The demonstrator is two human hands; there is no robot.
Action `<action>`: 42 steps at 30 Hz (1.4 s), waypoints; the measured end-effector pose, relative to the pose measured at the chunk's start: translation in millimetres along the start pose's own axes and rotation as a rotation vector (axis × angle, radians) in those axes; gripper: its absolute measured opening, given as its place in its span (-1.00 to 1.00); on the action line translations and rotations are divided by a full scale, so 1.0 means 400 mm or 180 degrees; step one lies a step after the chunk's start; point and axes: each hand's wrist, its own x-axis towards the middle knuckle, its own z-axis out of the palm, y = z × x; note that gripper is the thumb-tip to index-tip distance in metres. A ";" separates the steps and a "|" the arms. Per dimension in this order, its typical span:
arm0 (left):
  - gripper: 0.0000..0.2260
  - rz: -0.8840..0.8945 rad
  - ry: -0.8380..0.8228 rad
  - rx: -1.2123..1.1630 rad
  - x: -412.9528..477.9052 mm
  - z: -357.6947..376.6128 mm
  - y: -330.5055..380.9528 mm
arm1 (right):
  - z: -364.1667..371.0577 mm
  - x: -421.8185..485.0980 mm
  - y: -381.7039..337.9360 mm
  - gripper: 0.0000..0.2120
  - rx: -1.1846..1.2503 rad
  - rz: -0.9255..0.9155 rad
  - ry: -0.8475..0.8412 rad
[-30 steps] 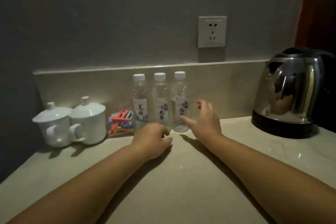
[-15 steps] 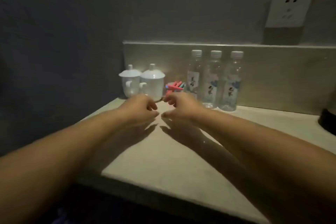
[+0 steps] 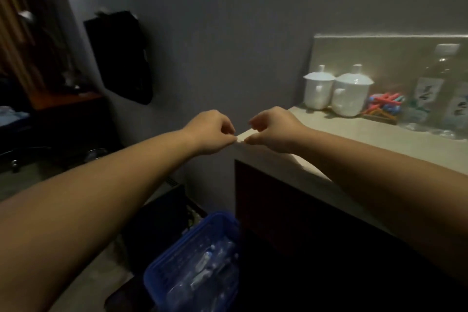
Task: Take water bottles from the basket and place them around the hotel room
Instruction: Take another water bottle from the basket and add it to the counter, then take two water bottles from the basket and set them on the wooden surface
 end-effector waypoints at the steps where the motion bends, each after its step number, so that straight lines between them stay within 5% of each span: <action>1: -0.76 -0.0036 0.0004 0.0048 -0.027 -0.017 -0.041 | 0.033 0.005 -0.043 -0.48 0.0053 -0.0059 -0.0026; 9: -0.69 -0.0350 -0.0324 0.0237 -0.235 -0.076 -0.360 | 0.341 0.001 -0.309 -0.35 0.0261 -0.0137 -0.0494; 16: -0.58 -0.0764 -0.0694 0.0367 -0.395 -0.029 -0.613 | 0.561 -0.032 -0.387 -0.46 0.0028 0.0256 -0.1217; 31: -0.51 -0.0994 -0.1512 0.0561 -0.435 0.126 -0.831 | 0.865 -0.004 -0.233 -0.52 -0.0469 0.0714 -0.2290; 42: -0.62 -0.0841 -0.2207 0.0272 -0.162 0.272 -0.878 | 0.927 0.193 -0.071 -0.43 -0.0195 0.0809 -0.2204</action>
